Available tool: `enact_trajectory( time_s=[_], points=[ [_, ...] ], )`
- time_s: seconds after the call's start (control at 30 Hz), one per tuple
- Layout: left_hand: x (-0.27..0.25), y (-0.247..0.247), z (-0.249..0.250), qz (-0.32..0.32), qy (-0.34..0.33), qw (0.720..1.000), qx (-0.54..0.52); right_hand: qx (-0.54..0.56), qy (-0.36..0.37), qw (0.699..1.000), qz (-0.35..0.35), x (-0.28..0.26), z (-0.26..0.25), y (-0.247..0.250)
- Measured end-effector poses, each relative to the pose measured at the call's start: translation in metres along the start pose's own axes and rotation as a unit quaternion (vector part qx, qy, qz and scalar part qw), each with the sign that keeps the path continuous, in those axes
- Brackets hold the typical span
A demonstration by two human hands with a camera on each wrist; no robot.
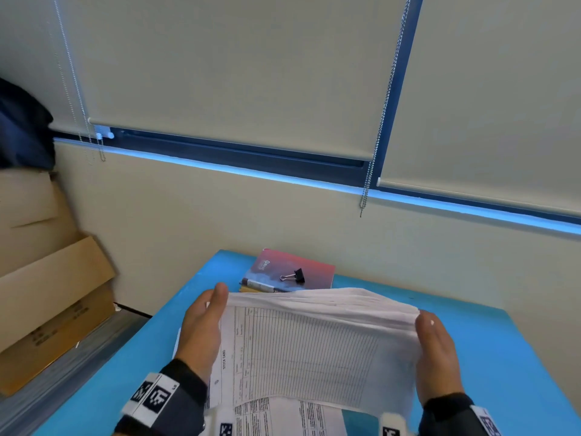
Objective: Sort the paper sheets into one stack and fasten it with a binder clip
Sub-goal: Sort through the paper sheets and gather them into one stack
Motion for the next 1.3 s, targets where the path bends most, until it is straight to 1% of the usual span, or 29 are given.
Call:
enact_trajectory(
  time_s=[0.07,0.13,0.2,0.27,0.37,0.43,0.47,0.53,0.57,0.63,0.7,0.77,0.8,0.83,0.87,0.93,1.03,1.07,1.13,1.2,1.23,1.3],
  points=[
    [0.003,-0.002,0.0,0.026,0.024,0.999,0.017,-0.028,-0.01,0.999,0.042,0.002,-0.01,-0.002],
    [0.006,-0.002,0.0,0.058,0.026,0.998,0.03,-0.044,-0.033,0.996,0.068,0.006,-0.012,-0.003],
    [0.007,0.001,0.0,0.074,0.021,0.996,0.044,-0.082,-0.046,0.991,0.097,0.01,-0.015,-0.002],
    [0.006,0.002,0.0,0.07,0.011,0.996,0.05,-0.114,-0.043,0.984,0.129,0.013,-0.014,0.002],
    [0.005,0.002,0.0,0.046,0.002,0.999,0.024,-0.112,-0.035,0.981,0.156,0.013,-0.014,0.005],
    [0.003,0.003,-0.004,0.024,0.012,0.999,-0.024,-0.045,-0.023,0.989,0.139,0.01,-0.012,0.004],
    [0.002,0.004,-0.009,0.012,0.025,0.998,-0.053,-0.001,-0.018,0.993,0.118,0.009,-0.009,0.003],
    [0.001,0.01,-0.025,-0.026,0.053,0.993,-0.1,0.065,0.001,0.997,0.044,0.007,-0.001,0.002],
    [0.0,0.011,-0.031,-0.052,0.064,0.991,-0.108,0.096,-0.003,0.995,-0.002,0.006,0.009,0.002],
    [-0.005,0.014,-0.038,-0.084,0.079,0.99,-0.08,0.144,-0.035,0.984,-0.095,0.005,0.032,0.006],
    [-0.01,0.015,-0.045,-0.093,0.094,0.991,-0.017,0.133,-0.05,0.981,-0.133,0.001,0.046,0.009],
    [-0.011,0.015,-0.055,-0.093,0.096,0.989,0.066,0.024,-0.032,0.992,-0.118,-0.002,0.051,0.011],
    [-0.011,0.014,-0.058,-0.086,0.091,0.988,0.087,-0.052,-0.014,0.994,-0.099,-0.003,0.05,0.01],
    [-0.011,0.012,-0.056,-0.077,0.084,0.989,0.094,-0.105,0.009,0.99,-0.09,-0.003,0.047,0.008],
    [-0.011,0.009,-0.052,-0.071,0.074,0.99,0.093,-0.129,0.014,0.989,-0.072,-0.001,0.044,0.007],
    [-0.012,0.005,-0.038,-0.058,0.048,0.994,0.077,-0.124,0.004,0.992,-0.032,0.003,0.037,0.009],
    [-0.011,0.001,-0.015,-0.05,0.006,0.999,0.021,-0.077,0.012,0.996,-0.032,0.006,0.017,0.01],
    [-0.01,0.001,-0.015,-0.05,0.009,0.999,0.016,-0.066,0.009,0.997,-0.036,0.005,0.013,0.009],
    [-0.009,0.005,-0.03,-0.053,0.046,0.997,0.034,-0.06,-0.016,0.997,-0.05,0.004,0.02,0.006],
    [-0.01,0.007,-0.048,-0.058,0.095,0.992,0.061,-0.083,-0.034,0.994,-0.065,0.001,0.029,0.001],
    [-0.011,0.008,-0.053,-0.059,0.111,0.989,0.074,-0.11,-0.03,0.991,-0.071,-0.002,0.029,-0.003],
    [-0.007,0.011,-0.053,-0.055,0.119,0.987,0.098,-0.145,-0.004,0.986,-0.084,-0.006,0.023,-0.007]
  ],
)
Point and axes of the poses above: each hand's wrist, its own x-axis towards the middle knuckle, its own y-axis out of the back of the hand, z = x × y, the point moved 7 cm from there along x, towards the middle knuckle, and after that the axes turned 6 degrees about -y, right-handed, at the moved point
